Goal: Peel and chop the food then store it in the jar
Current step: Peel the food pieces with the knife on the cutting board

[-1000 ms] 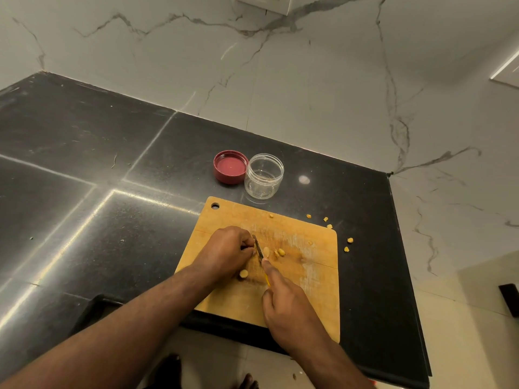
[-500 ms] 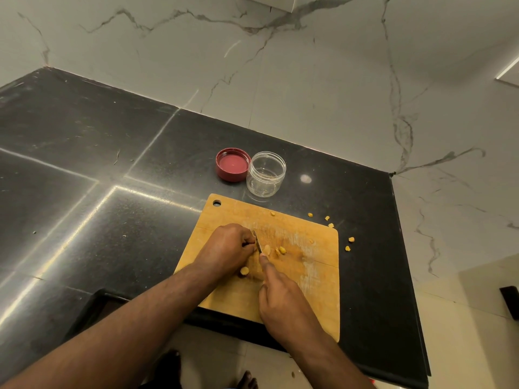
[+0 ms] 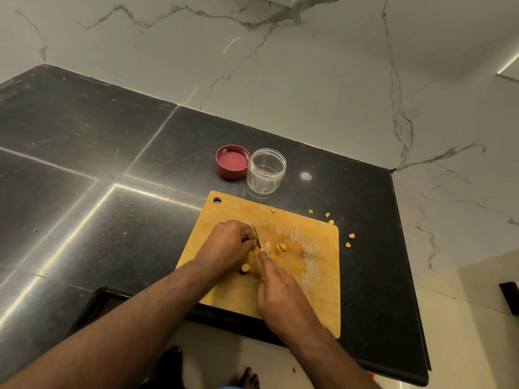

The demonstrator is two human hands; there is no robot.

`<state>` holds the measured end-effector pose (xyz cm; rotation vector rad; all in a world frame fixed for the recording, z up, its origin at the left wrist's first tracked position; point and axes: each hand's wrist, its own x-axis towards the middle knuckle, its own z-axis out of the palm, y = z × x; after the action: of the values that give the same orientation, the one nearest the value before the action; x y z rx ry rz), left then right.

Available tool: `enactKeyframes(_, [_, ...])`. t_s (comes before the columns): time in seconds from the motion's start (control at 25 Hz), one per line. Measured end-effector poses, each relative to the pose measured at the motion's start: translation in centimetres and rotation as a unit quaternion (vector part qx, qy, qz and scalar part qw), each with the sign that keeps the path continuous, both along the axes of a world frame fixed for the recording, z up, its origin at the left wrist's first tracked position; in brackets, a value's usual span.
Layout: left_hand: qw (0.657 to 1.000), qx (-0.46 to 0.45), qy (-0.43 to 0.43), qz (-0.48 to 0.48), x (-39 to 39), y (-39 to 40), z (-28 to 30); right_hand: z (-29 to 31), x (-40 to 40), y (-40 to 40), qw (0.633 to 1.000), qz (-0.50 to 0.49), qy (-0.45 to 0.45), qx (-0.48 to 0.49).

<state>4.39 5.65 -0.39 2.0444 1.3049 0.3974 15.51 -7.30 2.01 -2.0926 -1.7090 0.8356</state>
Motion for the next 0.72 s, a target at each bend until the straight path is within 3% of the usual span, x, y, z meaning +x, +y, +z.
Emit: enactKeyframes(0.72, [1.0,0.002,-0.011,0.017,0.3,-0.3,0.0,0.1,-0.1,-0.6,0.999,-0.019,0.027,-0.007])
